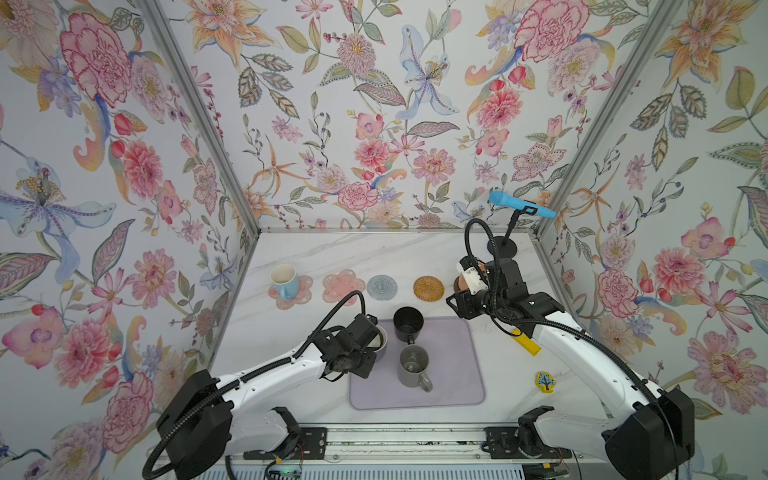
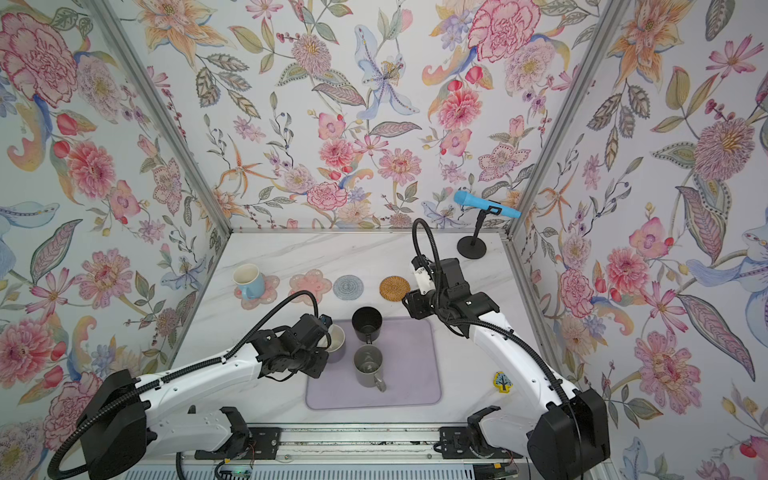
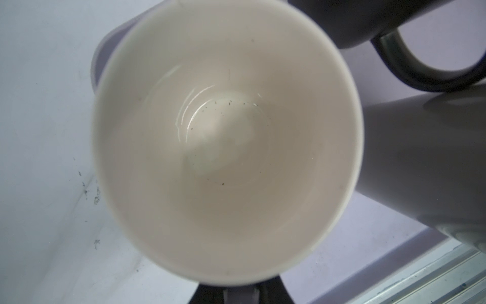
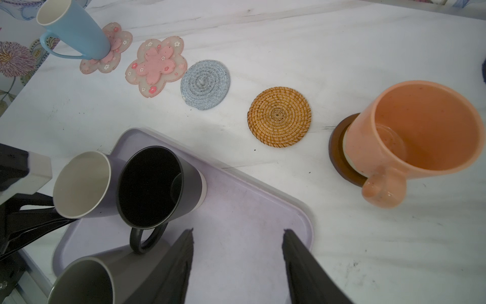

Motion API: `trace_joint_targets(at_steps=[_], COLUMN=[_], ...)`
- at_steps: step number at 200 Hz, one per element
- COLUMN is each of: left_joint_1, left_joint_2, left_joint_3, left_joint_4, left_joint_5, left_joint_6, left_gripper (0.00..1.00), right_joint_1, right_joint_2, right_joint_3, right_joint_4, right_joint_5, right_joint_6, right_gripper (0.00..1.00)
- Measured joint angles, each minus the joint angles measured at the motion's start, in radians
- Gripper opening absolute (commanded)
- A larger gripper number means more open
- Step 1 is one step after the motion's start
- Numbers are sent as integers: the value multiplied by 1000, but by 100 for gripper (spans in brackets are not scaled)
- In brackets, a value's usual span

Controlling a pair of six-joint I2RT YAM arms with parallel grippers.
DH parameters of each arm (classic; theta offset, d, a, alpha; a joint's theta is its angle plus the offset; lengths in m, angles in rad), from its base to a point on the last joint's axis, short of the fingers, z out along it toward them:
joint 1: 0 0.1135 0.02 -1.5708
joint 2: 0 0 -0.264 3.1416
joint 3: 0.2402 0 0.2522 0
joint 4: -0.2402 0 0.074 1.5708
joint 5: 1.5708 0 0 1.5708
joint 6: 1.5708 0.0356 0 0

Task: Place cups on coasters
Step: Pick up the cup from the tray.

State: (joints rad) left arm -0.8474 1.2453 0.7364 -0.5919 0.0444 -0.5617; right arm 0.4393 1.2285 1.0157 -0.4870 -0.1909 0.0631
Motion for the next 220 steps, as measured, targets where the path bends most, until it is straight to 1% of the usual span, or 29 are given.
trace_joint_targets(at_steps=[101, 220], left_joint_1=[0, 0], left_joint_2=[-26, -72], left_joint_3=[0, 0], left_joint_4=[-37, 2], left_joint_5=[-3, -8], left_joint_6=[0, -4], left_gripper=[0, 0], right_joint_1=[0, 0], right_joint_2=[0, 0], right_joint_3=[0, 0], right_joint_4=[0, 0], right_joint_5=[0, 0], right_joint_6=[1, 1], right_gripper=[57, 57])
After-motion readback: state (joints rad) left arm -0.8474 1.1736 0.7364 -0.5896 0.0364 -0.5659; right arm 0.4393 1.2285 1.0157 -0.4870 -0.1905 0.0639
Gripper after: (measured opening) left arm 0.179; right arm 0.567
